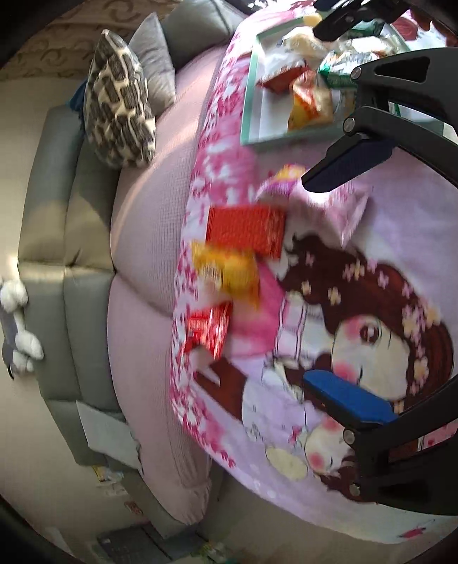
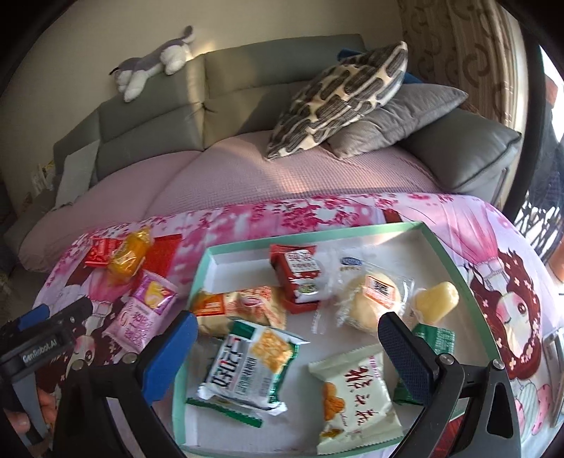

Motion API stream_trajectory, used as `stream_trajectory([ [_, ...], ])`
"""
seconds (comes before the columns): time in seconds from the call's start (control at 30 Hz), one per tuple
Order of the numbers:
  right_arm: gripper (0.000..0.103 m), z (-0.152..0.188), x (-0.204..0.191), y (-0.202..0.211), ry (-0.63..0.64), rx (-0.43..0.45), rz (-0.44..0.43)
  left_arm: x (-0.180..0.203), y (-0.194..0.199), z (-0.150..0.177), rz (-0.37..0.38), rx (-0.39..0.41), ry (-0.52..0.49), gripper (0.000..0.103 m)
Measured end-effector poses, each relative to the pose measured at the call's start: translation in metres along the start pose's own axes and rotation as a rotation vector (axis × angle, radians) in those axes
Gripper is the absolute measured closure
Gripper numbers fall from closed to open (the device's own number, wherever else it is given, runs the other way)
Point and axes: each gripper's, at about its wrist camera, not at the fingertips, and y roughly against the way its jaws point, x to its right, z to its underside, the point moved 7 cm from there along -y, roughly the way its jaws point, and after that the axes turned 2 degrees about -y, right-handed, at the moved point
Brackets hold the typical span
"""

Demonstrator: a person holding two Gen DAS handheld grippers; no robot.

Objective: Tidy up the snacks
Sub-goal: 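Withdraw both tools from the tray toward the remaining snack pile, then grasp the yellow bread bag with the left tool while the right tool grasps the pink roll pack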

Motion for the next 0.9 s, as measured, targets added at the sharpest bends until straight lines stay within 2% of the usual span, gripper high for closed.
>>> stream_trajectory([
  [0.17,0.000,-0.001,-0.033,0.003,0.033,0.017,-0.087,-0.031,-0.001,0.001,-0.046,-0.016,0.041,0.002],
  [0.33,0.000,0.005,-0.066,-0.001,0.027,-0.011,-0.184,-0.056,-0.001,0.002,-0.085,-0.024,0.072,0.002],
  [0.5,0.000,0.011,-0.090,-0.009,0.034,-0.055,-0.207,-0.074,-0.005,0.005,-0.101,-0.039,0.097,0.002],
  [0.67,0.000,0.012,-0.107,-0.017,0.021,-0.102,-0.241,-0.082,-0.010,0.004,-0.089,-0.058,0.113,0.002],
  [0.77,0.000,0.012,-0.120,-0.026,0.036,-0.129,-0.229,-0.085,-0.014,0.001,-0.074,-0.070,0.130,0.002],
  [0.83,0.002,0.013,-0.128,-0.031,0.035,-0.140,-0.234,-0.086,-0.018,-0.001,-0.058,-0.084,0.135,0.002],
  [0.9,0.009,0.015,-0.136,-0.040,0.028,-0.175,-0.244,-0.085,-0.021,-0.006,-0.043,-0.090,0.130,0.002],
])
